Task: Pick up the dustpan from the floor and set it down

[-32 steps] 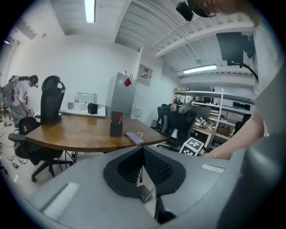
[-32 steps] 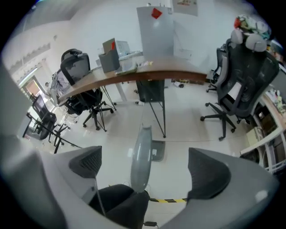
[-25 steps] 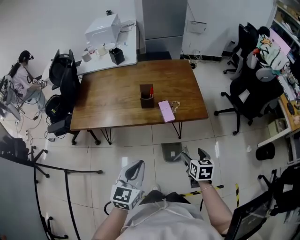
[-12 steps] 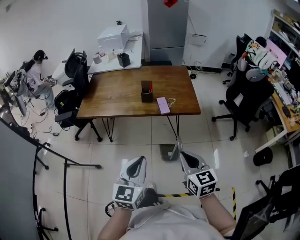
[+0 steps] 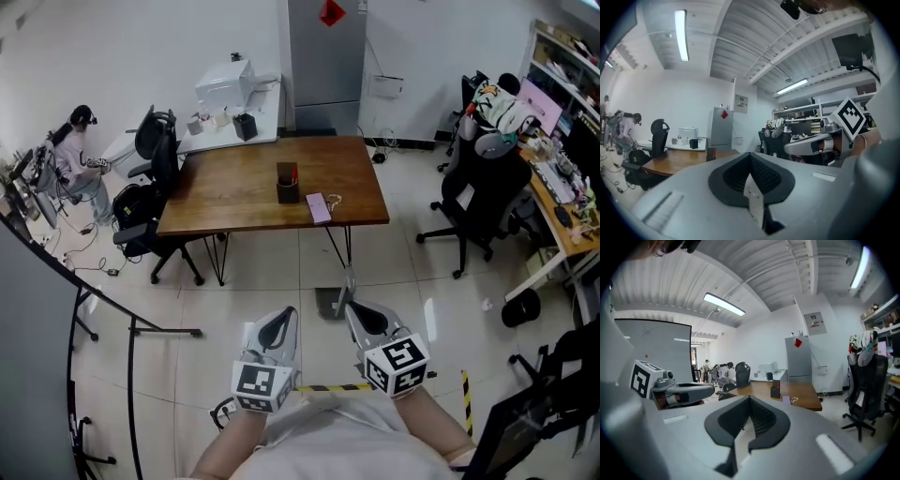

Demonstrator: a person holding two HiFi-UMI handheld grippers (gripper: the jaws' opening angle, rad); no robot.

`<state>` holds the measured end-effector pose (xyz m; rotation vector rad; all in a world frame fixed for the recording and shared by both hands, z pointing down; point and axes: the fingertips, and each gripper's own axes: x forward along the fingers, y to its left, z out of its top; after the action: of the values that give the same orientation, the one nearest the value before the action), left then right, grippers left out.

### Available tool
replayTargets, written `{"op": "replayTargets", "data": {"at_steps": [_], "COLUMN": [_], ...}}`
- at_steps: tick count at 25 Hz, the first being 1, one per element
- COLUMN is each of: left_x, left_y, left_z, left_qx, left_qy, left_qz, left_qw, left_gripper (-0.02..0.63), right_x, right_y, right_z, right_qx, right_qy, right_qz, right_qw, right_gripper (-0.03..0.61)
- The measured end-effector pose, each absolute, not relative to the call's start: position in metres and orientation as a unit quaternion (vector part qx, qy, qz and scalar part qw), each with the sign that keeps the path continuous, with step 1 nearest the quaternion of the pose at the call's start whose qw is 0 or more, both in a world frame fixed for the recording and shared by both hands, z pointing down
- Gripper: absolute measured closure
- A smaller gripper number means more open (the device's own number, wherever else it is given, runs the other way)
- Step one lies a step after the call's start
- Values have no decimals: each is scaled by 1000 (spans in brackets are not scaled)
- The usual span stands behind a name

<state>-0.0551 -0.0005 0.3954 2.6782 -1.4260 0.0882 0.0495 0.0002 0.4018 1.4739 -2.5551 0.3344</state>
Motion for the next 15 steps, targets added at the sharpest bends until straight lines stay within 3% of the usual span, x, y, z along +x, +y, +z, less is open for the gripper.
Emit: {"op": "replayTargets", "data": {"at_steps": [5,15], "left_x": [-49,-54], "left_y": [0,0], "left_z": [378,369], "left_qx": [889,889], "left_qy": [-455,-455], "left_qz": [19,4], "left_qw": [45,52], "left_gripper": [598,598], "right_x": [40,37], "right_y": [5,-1], "right_z": [387,382], "right_qx": [497,511], "right_qy": [-859,-851], "right_qz": [59,66], "right_qw": [106,98], "right_gripper": [577,577]}}
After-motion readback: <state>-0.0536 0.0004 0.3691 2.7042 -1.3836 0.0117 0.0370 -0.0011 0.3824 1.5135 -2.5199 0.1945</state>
